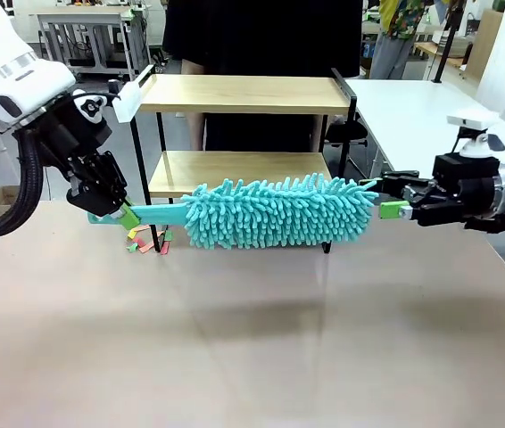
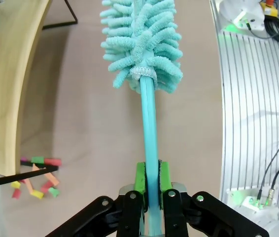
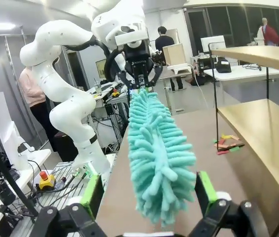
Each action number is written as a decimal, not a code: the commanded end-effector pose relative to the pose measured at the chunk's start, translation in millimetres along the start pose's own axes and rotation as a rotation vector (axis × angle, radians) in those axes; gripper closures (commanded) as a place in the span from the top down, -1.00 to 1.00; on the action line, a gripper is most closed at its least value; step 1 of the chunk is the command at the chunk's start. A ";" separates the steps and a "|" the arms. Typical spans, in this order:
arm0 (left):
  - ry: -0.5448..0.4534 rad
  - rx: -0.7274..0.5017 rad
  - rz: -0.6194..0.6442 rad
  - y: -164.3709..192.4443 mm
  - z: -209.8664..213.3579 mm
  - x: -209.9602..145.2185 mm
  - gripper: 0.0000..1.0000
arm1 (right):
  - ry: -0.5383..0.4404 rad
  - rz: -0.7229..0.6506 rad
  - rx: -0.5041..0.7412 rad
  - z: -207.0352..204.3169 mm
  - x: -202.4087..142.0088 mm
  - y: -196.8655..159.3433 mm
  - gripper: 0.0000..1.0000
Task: Clean the shelf.
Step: Hand the Duster back to the human.
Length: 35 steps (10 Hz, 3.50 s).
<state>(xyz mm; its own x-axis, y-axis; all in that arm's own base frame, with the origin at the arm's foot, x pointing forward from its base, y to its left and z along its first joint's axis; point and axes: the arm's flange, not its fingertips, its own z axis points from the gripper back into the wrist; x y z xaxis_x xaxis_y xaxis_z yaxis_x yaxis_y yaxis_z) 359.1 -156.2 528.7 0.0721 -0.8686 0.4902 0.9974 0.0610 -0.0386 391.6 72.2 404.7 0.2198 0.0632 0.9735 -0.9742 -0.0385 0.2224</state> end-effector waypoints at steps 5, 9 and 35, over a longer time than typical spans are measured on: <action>0.003 0.002 0.002 -0.3 1.3 -0.2 -0.74 | -0.050 0.018 0.000 -51.4 -21.2 -6.2 1.00; 0.003 0.002 0.002 -0.3 1.3 -0.2 -0.74 | -0.049 -0.001 0.022 -68.2 -24.5 -7.0 -0.18; -0.463 0.113 0.157 -35.3 83.6 -143.0 1.00 | -0.011 -0.002 0.050 -61.0 -21.5 -5.4 -0.66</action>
<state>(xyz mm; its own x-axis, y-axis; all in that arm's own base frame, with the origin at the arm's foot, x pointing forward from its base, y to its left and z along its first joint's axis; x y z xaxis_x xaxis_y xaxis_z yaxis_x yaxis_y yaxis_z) 310.7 10.9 529.3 0.1835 -0.5268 0.8300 0.9667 0.2500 -0.0550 389.1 131.9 379.0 0.2233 0.0520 0.9734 -0.9699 -0.0877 0.2272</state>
